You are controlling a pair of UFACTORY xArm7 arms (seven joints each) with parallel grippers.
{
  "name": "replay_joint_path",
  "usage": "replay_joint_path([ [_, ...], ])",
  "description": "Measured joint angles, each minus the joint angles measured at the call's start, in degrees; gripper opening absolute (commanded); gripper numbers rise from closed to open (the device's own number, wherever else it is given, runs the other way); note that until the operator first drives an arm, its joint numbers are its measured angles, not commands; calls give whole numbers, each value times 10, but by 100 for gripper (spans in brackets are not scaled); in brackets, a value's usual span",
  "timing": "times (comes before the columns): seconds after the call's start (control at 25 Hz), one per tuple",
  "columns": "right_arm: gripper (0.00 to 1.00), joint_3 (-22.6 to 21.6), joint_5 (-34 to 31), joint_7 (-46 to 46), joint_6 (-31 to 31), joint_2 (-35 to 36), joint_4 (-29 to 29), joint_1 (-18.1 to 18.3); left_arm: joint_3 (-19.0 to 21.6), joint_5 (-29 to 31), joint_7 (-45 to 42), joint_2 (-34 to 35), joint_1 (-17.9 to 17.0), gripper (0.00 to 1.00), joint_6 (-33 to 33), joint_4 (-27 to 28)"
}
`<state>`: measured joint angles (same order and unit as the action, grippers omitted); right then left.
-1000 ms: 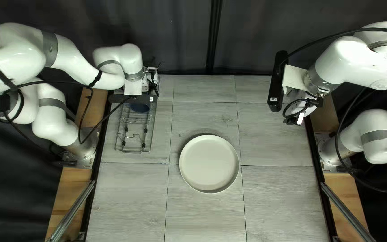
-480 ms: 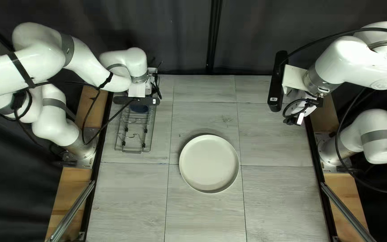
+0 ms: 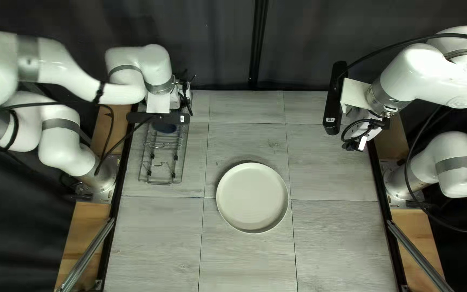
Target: Pick up and place plate onto table. Place down one fork to the left of the plate. Place spoon and knife to the right of the plate. Place cup above the knife and spoon
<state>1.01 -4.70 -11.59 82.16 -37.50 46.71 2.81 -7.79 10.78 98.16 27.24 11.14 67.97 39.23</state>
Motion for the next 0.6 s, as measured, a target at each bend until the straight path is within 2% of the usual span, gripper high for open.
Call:
replay_joint_path([
  [0.16,100,0,0,0,0,0,0,0,23,-21,-26,-30,-19,0,19,44],
  [0.4,100,0,0,0,0,0,0,0,22,-30,-22,-46,-22,0,24,56],
  [0.6,100,0,0,0,0,0,0,0,15,-97,-34,-97,-31,0,8,100],
])
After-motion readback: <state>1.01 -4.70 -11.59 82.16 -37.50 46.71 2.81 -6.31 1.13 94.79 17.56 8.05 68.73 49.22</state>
